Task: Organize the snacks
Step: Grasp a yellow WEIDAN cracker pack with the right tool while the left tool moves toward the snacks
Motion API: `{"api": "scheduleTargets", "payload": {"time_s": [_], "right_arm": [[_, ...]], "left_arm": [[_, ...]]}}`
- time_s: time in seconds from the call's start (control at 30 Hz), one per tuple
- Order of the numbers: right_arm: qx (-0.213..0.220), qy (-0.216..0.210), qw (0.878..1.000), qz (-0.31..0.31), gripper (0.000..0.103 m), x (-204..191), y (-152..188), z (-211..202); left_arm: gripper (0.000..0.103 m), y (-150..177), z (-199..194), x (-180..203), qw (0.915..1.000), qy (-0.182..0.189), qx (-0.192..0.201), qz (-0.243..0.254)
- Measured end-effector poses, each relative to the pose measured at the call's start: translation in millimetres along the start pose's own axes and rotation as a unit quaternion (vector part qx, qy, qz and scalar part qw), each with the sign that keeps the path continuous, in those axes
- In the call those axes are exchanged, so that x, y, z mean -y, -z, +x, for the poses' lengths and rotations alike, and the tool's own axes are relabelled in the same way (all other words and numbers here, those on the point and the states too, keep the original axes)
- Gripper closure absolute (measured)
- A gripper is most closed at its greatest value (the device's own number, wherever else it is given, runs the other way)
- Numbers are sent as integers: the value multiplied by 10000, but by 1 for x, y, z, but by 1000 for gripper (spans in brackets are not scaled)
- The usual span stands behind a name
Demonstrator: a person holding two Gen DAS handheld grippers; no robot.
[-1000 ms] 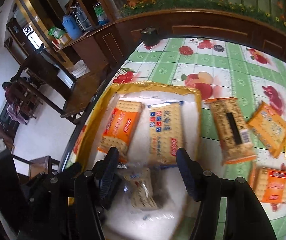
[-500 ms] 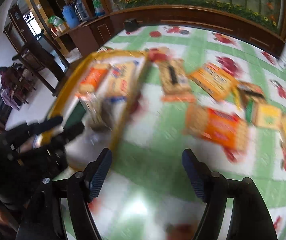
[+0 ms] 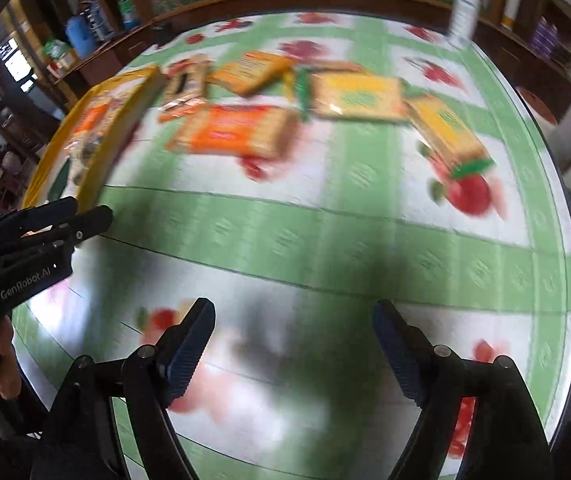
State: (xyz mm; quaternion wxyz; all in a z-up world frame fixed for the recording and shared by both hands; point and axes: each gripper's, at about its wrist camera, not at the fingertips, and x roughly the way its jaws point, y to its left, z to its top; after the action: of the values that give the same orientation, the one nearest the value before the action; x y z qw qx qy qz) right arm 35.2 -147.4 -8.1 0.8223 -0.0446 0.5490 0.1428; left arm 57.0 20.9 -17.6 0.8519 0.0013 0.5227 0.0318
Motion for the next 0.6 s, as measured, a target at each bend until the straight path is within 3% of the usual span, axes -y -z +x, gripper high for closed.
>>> {"api": "scheduleTargets", "payload": {"time_s": [0.27,0.6], "right_arm": [[-63,94,9997,227,20,49,7,1],[215,388,9979,475,20,105,-39,11]], "left_arm": [[48,-7,8,20,9997,-208,74,99],[48,-31,30,30,9968,-567,141,543]]}}
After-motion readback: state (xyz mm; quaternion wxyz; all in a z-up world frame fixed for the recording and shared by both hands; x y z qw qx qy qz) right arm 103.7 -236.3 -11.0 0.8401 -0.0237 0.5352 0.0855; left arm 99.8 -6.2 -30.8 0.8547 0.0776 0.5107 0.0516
